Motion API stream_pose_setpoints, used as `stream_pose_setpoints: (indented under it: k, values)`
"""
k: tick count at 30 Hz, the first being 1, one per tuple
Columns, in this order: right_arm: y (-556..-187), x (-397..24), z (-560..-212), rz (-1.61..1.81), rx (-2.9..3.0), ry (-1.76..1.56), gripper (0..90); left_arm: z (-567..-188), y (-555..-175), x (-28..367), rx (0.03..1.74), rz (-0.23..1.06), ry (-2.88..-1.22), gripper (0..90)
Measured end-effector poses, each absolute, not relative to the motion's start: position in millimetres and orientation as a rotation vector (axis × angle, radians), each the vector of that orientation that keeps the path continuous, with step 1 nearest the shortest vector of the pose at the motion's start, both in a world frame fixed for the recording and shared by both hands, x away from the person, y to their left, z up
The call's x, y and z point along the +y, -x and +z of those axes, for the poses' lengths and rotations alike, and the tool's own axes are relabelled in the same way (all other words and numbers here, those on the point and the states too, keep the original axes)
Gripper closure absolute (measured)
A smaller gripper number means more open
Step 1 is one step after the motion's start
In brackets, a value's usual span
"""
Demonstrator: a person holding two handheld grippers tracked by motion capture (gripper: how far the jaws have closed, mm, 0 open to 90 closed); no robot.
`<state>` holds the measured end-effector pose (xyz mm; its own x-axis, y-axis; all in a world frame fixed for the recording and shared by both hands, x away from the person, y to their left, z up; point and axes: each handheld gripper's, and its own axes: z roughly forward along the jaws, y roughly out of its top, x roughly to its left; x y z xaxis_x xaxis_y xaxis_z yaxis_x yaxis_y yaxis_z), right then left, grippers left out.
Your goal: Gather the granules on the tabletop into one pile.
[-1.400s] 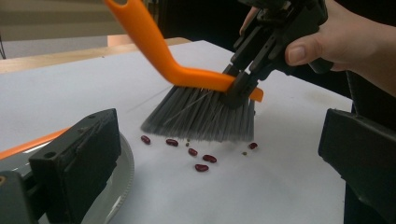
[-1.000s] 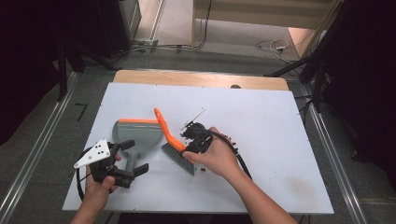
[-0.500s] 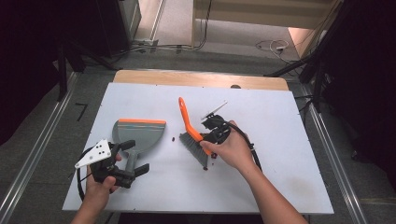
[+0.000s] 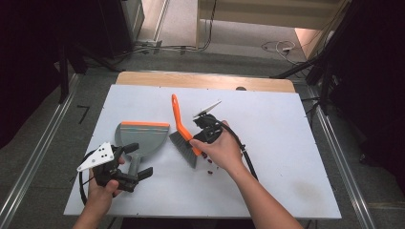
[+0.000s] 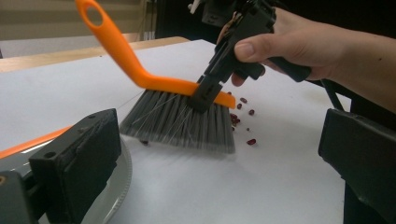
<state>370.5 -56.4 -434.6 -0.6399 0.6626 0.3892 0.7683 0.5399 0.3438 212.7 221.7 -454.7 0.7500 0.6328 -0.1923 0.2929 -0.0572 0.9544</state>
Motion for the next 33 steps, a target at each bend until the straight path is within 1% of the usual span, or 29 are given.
stream_pose_setpoints:
  k: [3,6,21,30,33]
  values:
    - [-372.8,-52.1,-441.5,-0.692,-2.558,1.23,68.7,-455.5,-212.5,221.2,0.746,0.323,-1.655,0.0]
    - [-377.7,-58.1,-443.4,-0.692,-2.542,1.267,68.6,-455.2,-212.4,222.1,0.748,0.325,-1.656,0.0]
    - [-383.8,-126.5,-444.3,-0.701,-2.467,1.442,68.7,-456.1,-212.9,219.4,0.749,0.326,-1.665,0.0]
    - [-384.3,-140.8,-440.3,-0.695,-2.478,1.472,68.6,-456.5,-213.0,219.4,0.749,0.325,-1.67,0.0]
    - [-381.7,-144.3,-433.6,-0.731,-2.498,1.454,68.6,-456.5,-213.0,219.6,0.75,0.325,-1.668,0.0]
